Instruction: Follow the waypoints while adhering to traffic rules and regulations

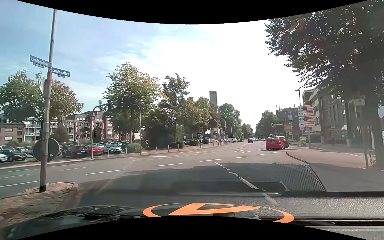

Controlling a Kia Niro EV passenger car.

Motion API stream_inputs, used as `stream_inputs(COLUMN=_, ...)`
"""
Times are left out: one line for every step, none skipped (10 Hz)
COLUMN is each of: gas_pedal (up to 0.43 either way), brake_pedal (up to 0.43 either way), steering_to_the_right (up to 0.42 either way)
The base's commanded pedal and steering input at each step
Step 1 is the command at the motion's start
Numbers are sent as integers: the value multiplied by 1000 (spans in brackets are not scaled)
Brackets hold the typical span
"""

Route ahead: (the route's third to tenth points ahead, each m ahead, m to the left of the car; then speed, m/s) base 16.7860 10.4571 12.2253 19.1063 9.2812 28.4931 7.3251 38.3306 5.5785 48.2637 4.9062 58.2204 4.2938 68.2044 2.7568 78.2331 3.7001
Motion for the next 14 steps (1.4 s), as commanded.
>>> stream_inputs(gas_pedal=79, brake_pedal=0, steering_to_the_right=-103)
stream_inputs(gas_pedal=79, brake_pedal=0, steering_to_the_right=-108)
stream_inputs(gas_pedal=67, brake_pedal=0, steering_to_the_right=-113)
stream_inputs(gas_pedal=67, brake_pedal=0, steering_to_the_right=-118)
stream_inputs(gas_pedal=67, brake_pedal=0, steering_to_the_right=-122)
stream_inputs(gas_pedal=67, brake_pedal=0, steering_to_the_right=-123)
stream_inputs(gas_pedal=67, brake_pedal=0, steering_to_the_right=-123)
stream_inputs(gas_pedal=67, brake_pedal=0, steering_to_the_right=-124)
stream_inputs(gas_pedal=67, brake_pedal=0, steering_to_the_right=-125)
stream_inputs(gas_pedal=47, brake_pedal=0, steering_to_the_right=-126)
stream_inputs(gas_pedal=28, brake_pedal=0, steering_to_the_right=-127)
stream_inputs(gas_pedal=28, brake_pedal=0, steering_to_the_right=-128)
stream_inputs(gas_pedal=28, brake_pedal=0, steering_to_the_right=-129)
stream_inputs(gas_pedal=28, brake_pedal=0, steering_to_the_right=-129)
